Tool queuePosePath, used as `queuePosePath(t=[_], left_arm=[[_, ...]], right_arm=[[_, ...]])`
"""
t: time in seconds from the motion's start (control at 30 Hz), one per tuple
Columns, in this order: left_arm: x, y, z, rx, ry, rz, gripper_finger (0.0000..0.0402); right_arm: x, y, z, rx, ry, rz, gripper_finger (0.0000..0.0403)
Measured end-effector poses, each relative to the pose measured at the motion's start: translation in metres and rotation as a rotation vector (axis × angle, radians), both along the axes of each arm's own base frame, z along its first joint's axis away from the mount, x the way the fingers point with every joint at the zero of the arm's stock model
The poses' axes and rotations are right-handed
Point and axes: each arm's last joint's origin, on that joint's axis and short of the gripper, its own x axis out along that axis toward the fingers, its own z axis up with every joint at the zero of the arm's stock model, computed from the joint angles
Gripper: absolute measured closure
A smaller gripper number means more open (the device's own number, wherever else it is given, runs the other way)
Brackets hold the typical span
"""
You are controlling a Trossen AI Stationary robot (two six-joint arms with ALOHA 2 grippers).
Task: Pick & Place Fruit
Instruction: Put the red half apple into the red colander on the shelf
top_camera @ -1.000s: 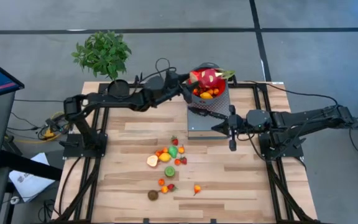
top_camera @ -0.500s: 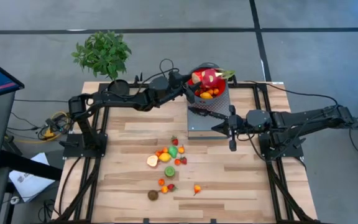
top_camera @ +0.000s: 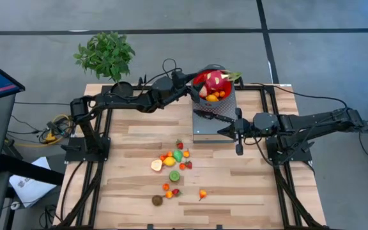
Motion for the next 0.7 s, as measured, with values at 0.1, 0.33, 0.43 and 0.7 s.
queuePosePath(t=[0.1, 0.33, 0.43, 0.7], left_arm=[[-0.001, 0.001, 0.000, -0.010, -0.007, 0.003, 0.0089], [-0.002, -0.001, 0.005, -0.014, -0.026, -0.002, 0.0082], [-0.006, -0.005, 0.015, -0.006, -0.047, -0.008, 0.0093], [-0.024, -0.019, 0.040, 0.015, -0.073, -0.039, 0.0134]], right_arm=[[0.000, 0.000, 0.000, 0.000, 0.000, 0.000, 0.0400], [0.000, 0.000, 0.000, 0.000, 0.005, 0.000, 0.0400], [-0.001, 0.000, -0.002, -0.001, 0.017, 0.002, 0.0400], [-0.001, 0.000, -0.003, -0.002, 0.037, 0.001, 0.0400]])
